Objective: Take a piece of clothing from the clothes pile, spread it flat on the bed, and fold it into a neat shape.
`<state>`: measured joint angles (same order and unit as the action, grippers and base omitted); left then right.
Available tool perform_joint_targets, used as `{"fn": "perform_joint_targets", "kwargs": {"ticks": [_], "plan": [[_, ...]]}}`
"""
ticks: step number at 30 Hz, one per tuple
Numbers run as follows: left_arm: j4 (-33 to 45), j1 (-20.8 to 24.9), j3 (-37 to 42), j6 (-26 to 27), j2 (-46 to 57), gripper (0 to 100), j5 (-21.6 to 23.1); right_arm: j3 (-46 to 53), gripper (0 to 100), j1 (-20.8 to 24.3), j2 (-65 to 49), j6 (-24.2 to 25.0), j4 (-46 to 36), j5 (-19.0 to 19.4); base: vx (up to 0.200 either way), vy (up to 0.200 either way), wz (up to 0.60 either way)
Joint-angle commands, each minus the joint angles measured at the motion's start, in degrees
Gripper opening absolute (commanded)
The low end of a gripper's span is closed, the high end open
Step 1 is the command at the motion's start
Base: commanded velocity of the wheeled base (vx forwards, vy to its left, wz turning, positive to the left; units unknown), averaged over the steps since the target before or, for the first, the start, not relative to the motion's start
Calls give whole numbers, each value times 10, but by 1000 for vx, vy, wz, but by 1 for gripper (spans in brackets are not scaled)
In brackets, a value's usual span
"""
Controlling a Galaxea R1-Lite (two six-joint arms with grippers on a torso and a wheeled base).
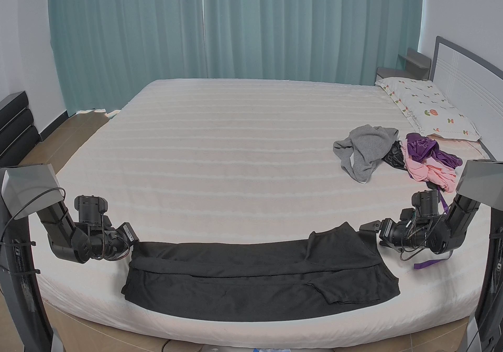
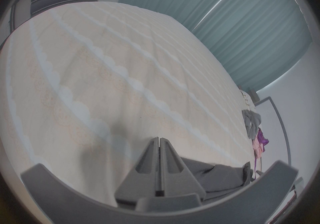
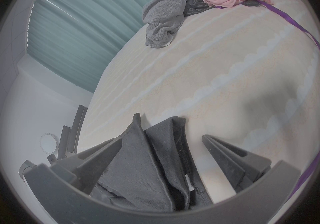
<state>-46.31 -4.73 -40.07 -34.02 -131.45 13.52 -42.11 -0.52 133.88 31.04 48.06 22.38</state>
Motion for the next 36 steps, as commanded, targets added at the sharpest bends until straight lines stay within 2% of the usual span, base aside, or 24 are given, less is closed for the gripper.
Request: {"fn": "perform_joint_targets", "kwargs": {"ticks": [1,4,17,18,23,25,31,32,34,36], "plan": [[-12,-2,-6,-37,12,0,-7,1,100,0,0,0,0,0,0,0,0],[-24,-2,-9,-62,14,0,-7,1,100,0,0,0,0,0,0,0,0],[-21,-2,-32,-65,-14,0,-7,2,100,0,0,0,1,0,0,0,0],[-22,-1,-32,-64,-14,100,-7,2,100,0,-1,0,1,0,0,0,0],[-20,-2,-30,-65,-13,100,-7,1,100,-1,-8,3,2,0,0,0,0],[-20,-9,-17,-68,0,100,-7,4,100,0,-22,22,5,-1,0,0,0],[-21,-3,22,-109,75,100,-3,6,100,1,-34,34,5,0,0,0,0],[-22,25,24,-140,95,100,-10,6,100,1,-34,34,5,0,0,0,0],[-24,52,25,-175,107,100,-28,7,100,1,-34,35,5,0,0,0,0],[-26,76,24,-191,108,100,-49,7,100,1,-35,35,5,0,0,0,0]]}}
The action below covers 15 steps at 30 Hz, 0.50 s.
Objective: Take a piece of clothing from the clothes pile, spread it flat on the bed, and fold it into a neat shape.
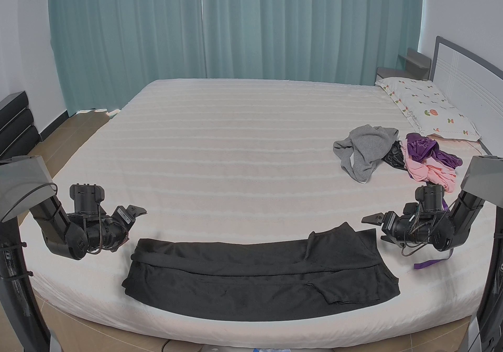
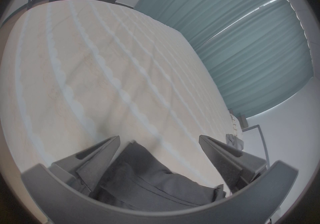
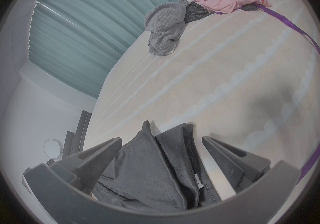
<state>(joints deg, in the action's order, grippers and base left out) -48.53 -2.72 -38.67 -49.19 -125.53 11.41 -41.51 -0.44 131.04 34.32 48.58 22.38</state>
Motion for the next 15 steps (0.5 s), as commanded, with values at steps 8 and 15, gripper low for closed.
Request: {"fn": "perform_joint_targets", "kwargs": {"ticks": [8,15], "plan": [[-5,146,6,-43,-9,100,-87,2,100,1,-6,2,0,0,0,0,0],[-16,167,6,-40,-60,100,-132,6,100,2,-9,2,0,0,0,0,0]]}}
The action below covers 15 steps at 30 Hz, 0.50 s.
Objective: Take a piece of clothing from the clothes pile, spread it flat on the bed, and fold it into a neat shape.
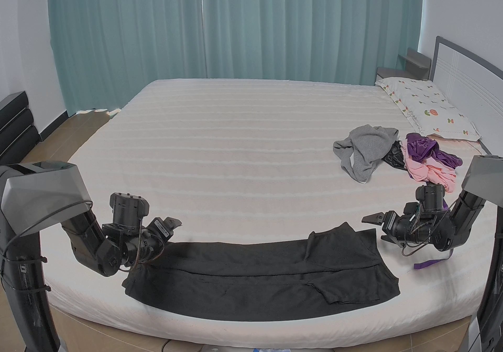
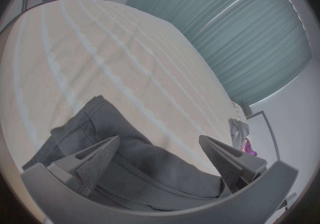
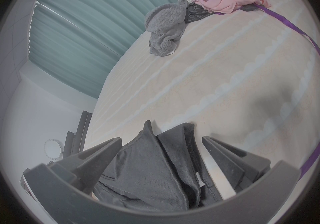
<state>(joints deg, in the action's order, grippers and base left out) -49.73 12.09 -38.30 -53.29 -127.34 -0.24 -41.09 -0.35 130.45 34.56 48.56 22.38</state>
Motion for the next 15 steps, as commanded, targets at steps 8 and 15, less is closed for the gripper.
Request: {"fn": "perform_joint_targets", "kwargs": {"ticks": [8,15], "plan": [[1,26,67,10,-1,100,-28,6,100,7,-4,0,1,-1,0,0,0],[1,7,84,34,75,100,-62,0,100,7,-14,0,0,-7,0,0,0]]}}
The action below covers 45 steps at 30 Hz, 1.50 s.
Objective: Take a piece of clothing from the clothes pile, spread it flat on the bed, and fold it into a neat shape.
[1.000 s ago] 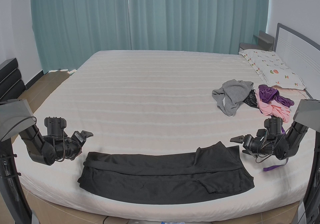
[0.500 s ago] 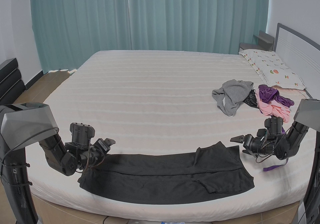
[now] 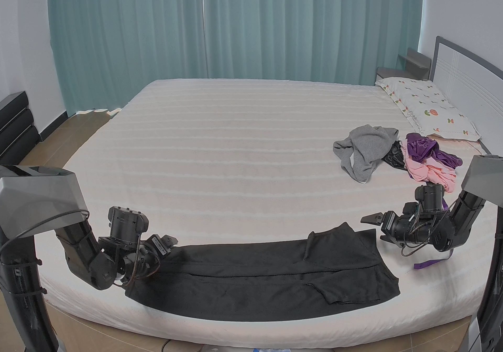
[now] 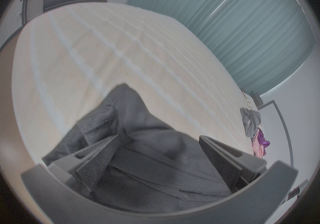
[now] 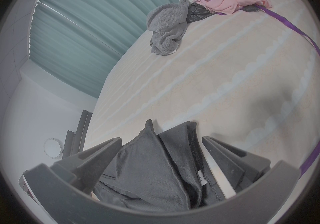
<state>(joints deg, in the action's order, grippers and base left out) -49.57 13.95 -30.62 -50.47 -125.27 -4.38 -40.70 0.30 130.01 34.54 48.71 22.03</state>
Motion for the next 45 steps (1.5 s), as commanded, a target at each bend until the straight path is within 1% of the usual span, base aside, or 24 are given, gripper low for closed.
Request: {"fn": "perform_joint_targets", "kwargs": {"ticks": [1,4,7,9,10,15,19,22,25,29,30,31,35,40,43,45], "plan": [[-1,-11,7,5,55,100,-20,-3,100,0,-10,0,-1,-3,0,0,0],[0,-24,11,14,76,100,-23,4,100,9,-42,0,-8,-11,0,0,0],[0,-37,11,24,73,100,-23,19,100,20,-71,0,-17,-23,0,0,0],[1,-45,10,31,71,100,-20,31,100,29,-85,0,-25,-24,0,0,0],[1,-59,0,35,66,100,-17,47,100,37,-95,2,-30,-24,0,0,0],[3,-90,-50,41,13,100,-7,48,100,39,-88,2,-31,-27,0,0,0],[16,-106,-89,64,-30,100,-4,30,100,36,-66,1,-33,-34,0,0,0],[22,-108,-104,68,-46,100,21,8,100,31,-46,0,-46,-34,0,0,0],[28,-107,-105,69,-58,100,47,-25,100,22,-30,-1,-76,-34,0,0,0],[30,-106,-128,76,-77,100,49,-82,100,9,-21,-1,-132,-32,0,0,0],[30,-106,-132,76,-80,0,49,-93,100,8,-18,-2,-145,-32,0,0,0],[30,-107,-142,76,-89,0,49,-118,100,6,-10,-3,-172,-32,0,0,0],[28,-110,-149,74,-98,0,42,-152,100,1,10,-4,-196,-26,0,0,0],[26,-125,-141,69,-90,0,39,-148,100,0,30,-14,-192,-12,0,0,0],[26,-149,-138,49,-74,0,23,-146,100,-8,38,-23,-192,-7,0,0,0],[26,-158,-133,42,-67,0,21,-146,100,-9,41,-23,-192,-5,0,0,0]]}}
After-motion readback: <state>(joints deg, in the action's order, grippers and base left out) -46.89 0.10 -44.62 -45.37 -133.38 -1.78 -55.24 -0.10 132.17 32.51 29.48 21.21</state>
